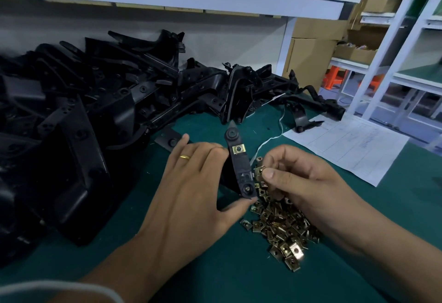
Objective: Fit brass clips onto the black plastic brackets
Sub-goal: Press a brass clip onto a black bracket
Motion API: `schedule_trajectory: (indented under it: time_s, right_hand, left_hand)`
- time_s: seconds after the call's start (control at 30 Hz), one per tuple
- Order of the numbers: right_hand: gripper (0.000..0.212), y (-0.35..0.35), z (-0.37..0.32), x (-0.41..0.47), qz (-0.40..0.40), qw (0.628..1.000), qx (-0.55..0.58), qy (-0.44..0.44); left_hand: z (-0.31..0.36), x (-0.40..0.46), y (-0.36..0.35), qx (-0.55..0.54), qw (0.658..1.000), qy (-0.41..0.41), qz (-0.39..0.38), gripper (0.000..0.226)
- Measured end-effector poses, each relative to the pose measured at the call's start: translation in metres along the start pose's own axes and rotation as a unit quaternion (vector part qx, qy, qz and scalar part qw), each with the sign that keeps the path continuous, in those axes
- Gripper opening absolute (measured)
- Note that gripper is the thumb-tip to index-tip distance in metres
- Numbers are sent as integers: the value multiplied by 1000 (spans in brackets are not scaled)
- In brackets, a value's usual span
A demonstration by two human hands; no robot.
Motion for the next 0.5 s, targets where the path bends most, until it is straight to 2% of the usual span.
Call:
schedule_trajectory:
  time_s: [0.13,0.3,0.5]
  right_hand:
    - [12,-2,-8,0,-5,999,15,38]
    - [15,-3,-12,-1,-6,998,26,60]
    - [15,-4,-10,-1,23,999,-13,44]
  left_hand:
    - [1,0,-1,-6,1000,-1,-13,61]
    - [0,0,-1,-17,1000,9,-20,63]
    - [0,0,1,-25,1000,11,-12,59]
Point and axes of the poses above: each hand's wrist, its own x-axis towards the middle knuckle, its own y-axis out of the back of the hand, z = x × y, the point moved 9 cm from there along x, towards the middle knuckle, and after that the axes turned 7 degrees about -z, right-handed, at the moved point
